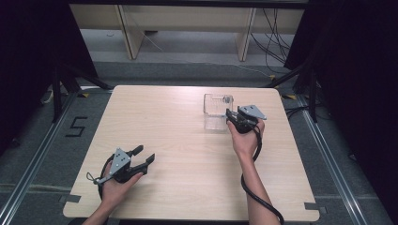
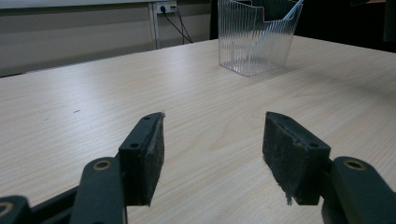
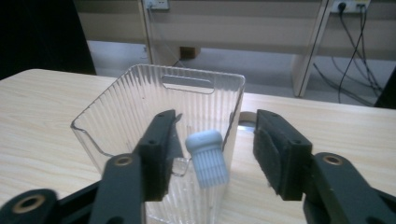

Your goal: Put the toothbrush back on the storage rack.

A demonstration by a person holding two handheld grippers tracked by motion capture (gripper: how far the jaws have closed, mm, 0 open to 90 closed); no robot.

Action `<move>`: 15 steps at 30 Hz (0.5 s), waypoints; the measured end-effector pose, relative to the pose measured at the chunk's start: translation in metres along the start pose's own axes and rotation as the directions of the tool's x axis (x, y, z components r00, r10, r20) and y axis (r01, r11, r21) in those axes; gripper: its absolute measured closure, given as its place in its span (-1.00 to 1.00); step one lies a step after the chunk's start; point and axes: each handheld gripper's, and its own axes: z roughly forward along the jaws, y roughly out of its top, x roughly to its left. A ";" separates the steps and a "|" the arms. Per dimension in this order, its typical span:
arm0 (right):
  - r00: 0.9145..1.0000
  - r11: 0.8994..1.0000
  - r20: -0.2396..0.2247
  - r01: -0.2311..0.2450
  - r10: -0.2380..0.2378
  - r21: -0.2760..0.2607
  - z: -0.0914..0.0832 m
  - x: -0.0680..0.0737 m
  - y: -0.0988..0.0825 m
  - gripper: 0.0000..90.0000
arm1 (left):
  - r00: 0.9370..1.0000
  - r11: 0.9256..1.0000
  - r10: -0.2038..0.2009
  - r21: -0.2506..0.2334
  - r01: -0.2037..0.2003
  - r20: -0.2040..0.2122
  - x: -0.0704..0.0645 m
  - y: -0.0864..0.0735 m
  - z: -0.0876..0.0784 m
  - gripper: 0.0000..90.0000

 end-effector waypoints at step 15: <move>1.000 1.000 -0.023 0.015 -0.015 0.017 -0.013 -0.006 -0.001 -0.10 | 1.000 1.000 -0.007 0.000 0.007 0.000 0.000 0.000 0.000 -0.15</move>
